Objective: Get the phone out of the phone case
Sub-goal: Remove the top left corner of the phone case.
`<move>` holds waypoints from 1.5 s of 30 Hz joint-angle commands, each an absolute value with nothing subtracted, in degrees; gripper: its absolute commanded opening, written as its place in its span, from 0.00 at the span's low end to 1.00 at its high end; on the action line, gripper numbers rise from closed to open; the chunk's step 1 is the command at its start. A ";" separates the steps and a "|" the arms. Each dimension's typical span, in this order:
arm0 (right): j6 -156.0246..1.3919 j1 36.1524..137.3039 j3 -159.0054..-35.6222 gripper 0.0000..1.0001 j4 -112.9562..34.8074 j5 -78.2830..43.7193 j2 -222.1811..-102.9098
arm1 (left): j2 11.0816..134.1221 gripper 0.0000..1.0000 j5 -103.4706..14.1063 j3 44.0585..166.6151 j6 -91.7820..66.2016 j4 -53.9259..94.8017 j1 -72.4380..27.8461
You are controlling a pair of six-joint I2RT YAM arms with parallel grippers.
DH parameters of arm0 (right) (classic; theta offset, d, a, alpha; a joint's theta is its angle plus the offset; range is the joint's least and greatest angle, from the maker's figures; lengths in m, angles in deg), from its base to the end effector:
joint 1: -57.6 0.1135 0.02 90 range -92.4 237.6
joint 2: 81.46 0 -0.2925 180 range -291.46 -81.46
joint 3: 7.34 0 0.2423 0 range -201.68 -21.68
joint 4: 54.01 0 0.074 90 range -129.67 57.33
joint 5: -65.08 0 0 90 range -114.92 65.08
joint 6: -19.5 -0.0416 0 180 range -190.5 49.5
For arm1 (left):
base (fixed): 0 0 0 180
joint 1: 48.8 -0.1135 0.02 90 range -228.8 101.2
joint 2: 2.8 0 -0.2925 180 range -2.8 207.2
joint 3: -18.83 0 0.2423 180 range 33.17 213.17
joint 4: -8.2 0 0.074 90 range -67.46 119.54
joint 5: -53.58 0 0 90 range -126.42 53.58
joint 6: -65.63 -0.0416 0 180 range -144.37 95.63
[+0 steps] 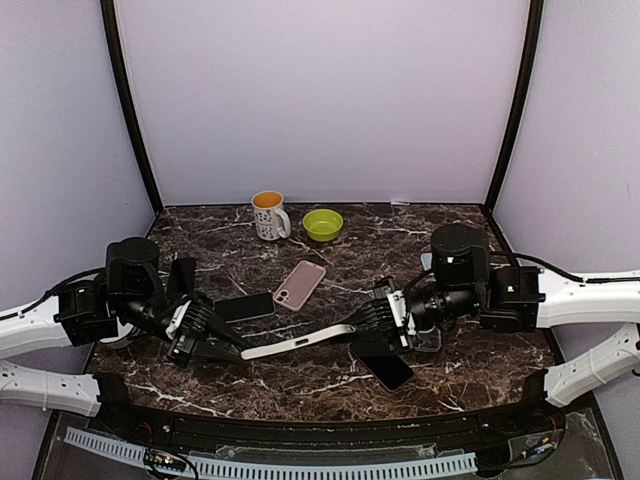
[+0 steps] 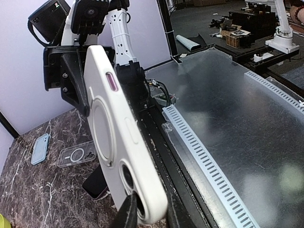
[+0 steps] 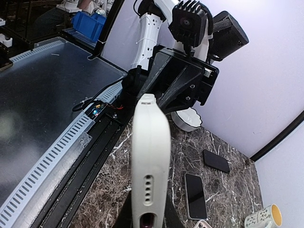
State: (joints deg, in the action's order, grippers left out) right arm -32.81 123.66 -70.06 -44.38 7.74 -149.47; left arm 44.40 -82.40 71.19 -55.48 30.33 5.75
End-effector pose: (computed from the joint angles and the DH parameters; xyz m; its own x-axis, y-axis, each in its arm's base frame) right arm 0.0838 0.2441 0.3343 0.5171 -0.1037 -0.8496 -0.8402 -0.2507 -0.4808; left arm 0.0690 -0.1485 0.3199 0.3537 0.1223 -0.9273 0.9137 -0.2575 0.3145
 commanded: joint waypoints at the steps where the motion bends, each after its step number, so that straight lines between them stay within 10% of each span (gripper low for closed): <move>1: -32.66 124.23 -72.30 0.00 -51.73 10.39 -149.36 | 44.47 0.20 -83.12 70.41 -55.56 28.56 5.96; 45: -10.21 129.06 -71.88 0.00 -51.06 1.57 -151.51 | 54.53 0.17 -90.93 79.57 -68.60 48.26 6.10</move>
State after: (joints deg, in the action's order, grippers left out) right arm -17.55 126.64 -69.99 -41.28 4.29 -151.13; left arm 52.33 -86.86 77.33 -69.23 46.64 5.62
